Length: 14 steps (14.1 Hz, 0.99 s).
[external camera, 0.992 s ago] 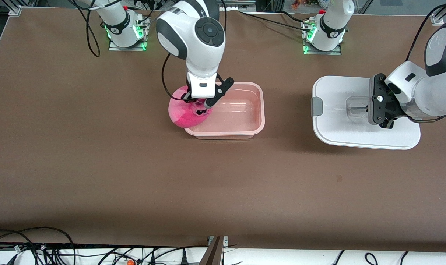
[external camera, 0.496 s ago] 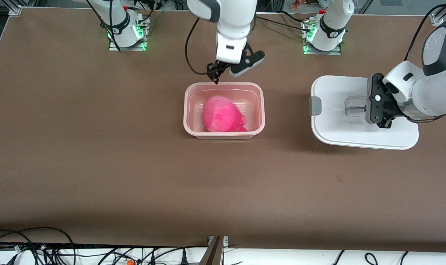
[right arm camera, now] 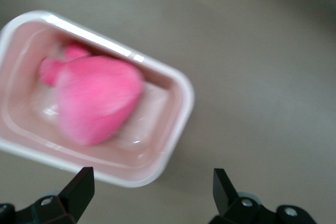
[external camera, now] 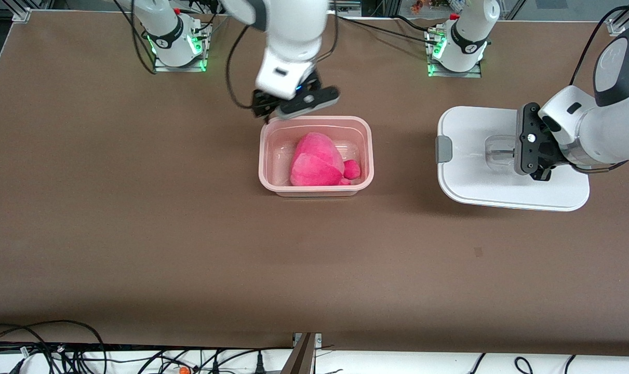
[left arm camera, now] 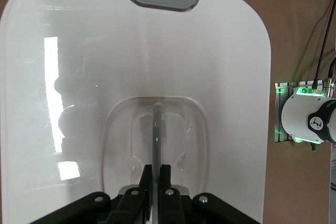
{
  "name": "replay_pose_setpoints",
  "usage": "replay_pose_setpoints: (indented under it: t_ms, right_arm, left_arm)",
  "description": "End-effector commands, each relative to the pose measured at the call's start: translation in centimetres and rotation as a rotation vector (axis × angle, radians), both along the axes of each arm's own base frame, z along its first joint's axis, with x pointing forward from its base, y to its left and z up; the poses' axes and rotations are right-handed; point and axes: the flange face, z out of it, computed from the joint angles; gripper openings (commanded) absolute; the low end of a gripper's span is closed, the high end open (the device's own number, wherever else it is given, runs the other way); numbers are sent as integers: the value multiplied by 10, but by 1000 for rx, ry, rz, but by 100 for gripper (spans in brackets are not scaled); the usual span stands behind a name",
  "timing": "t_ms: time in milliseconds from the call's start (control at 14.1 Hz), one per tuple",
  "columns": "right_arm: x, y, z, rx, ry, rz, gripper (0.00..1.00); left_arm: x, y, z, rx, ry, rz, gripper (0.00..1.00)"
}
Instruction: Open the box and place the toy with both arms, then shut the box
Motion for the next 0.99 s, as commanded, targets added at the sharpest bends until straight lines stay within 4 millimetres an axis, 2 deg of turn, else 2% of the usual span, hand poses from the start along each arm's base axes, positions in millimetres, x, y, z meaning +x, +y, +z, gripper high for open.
replay_pose_setpoints:
  t_ms: [0, 142, 212, 354, 496, 567, 708, 921]
  right_arm:
    - [41, -65, 16, 51, 39, -122, 100]
    - [75, -119, 17, 66, 55, -175, 100]
    - [91, -151, 17, 66, 61, -209, 100]
    - [118, -217, 15, 68, 83, -275, 100]
    - [134, -268, 15, 71, 82, -346, 100]
    - [140, -290, 15, 71, 86, -380, 100]
    - [143, -319, 15, 64, 102, -413, 100]
    - [146, -350, 21, 65, 108, -355, 100]
  left_arm:
    - [-1, -45, -13, -56, 39, -78, 0]
    - [-10, -107, -30, -123, 83, -145, 0]
    - [-12, -142, -48, -150, 108, -183, 0]
    - [-16, -189, -56, -192, 123, -133, 0]
    - [-24, -244, -63, -171, 80, -80, 0]
    - [-33, -274, -70, -153, 65, -61, 0]
    - [-47, -323, -93, -150, 41, -48, 0]
    - [-70, -388, -119, -140, -49, -53, 0]
